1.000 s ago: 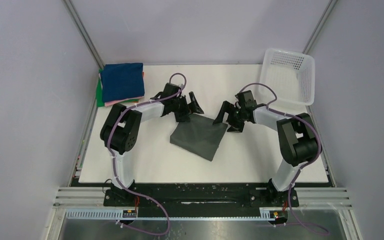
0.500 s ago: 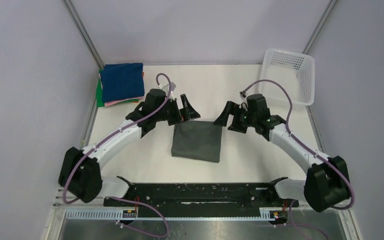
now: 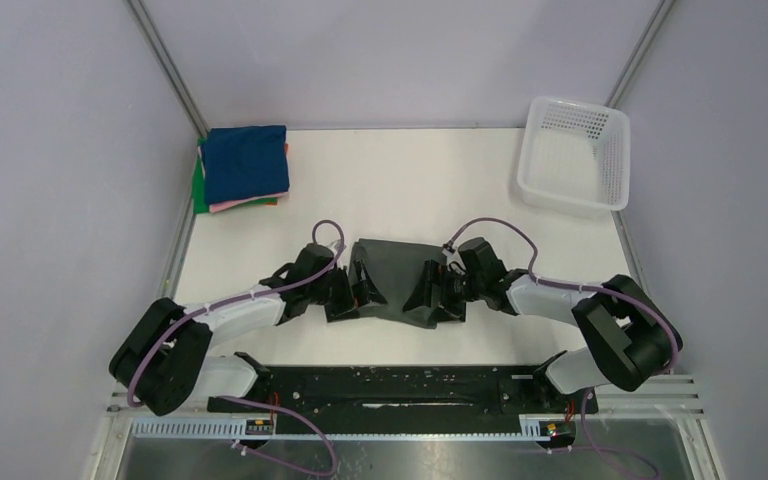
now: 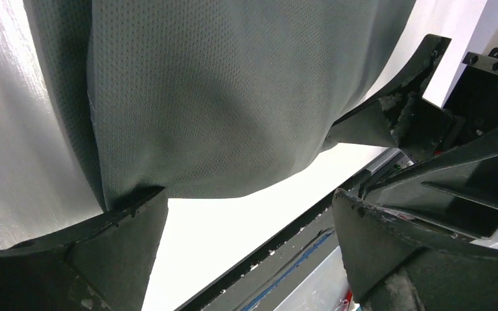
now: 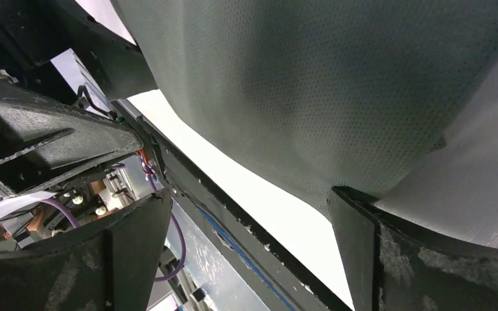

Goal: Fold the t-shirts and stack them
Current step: Smooth out wrinkles on the folded tshirt

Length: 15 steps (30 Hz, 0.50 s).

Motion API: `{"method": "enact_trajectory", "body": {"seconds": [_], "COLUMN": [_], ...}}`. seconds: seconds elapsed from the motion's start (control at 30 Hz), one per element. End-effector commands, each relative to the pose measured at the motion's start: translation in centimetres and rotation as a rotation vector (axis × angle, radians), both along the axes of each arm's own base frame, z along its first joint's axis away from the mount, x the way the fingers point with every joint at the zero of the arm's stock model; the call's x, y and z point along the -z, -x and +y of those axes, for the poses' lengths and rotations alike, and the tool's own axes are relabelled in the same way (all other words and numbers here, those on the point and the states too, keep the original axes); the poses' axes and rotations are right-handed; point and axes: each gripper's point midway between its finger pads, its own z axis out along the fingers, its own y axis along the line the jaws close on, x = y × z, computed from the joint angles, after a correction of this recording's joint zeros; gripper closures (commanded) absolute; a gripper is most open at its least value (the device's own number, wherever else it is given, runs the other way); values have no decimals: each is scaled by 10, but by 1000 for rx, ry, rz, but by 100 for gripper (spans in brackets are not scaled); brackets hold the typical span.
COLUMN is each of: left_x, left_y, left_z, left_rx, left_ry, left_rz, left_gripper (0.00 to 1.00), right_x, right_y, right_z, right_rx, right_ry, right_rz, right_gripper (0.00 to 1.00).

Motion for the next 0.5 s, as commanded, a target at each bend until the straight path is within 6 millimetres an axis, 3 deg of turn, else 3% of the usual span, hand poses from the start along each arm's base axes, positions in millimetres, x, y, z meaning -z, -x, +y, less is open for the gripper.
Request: {"method": "enact_trajectory", "body": {"seconds": [0.0, 0.1, 0.17, 0.33, 0.47], "left_x": [25, 24, 10, -48, -76], "left_y": [2, 9, 9, -10, -33], "left_z": [17, 27, 27, 41, 70], "left_rx": [-58, -67, -60, -130, -254], "left_ry": [-75, -110, -93, -103, -210], "left_rz": [9, 13, -22, -218, -340], "left_gripper": [1, 1, 1, 1, 1], "right_x": [24, 31, 17, -47, -91], "right_y": [9, 13, 8, -17, -28], "right_z": [-11, -18, -15, -16, -35], "right_rx": [19, 23, 12, 40, 112], "right_ry": [55, 92, 76, 64, 78], "right_rz": [22, 25, -10, -206, -388], "right_gripper": [1, 1, 1, 0, 1]}}
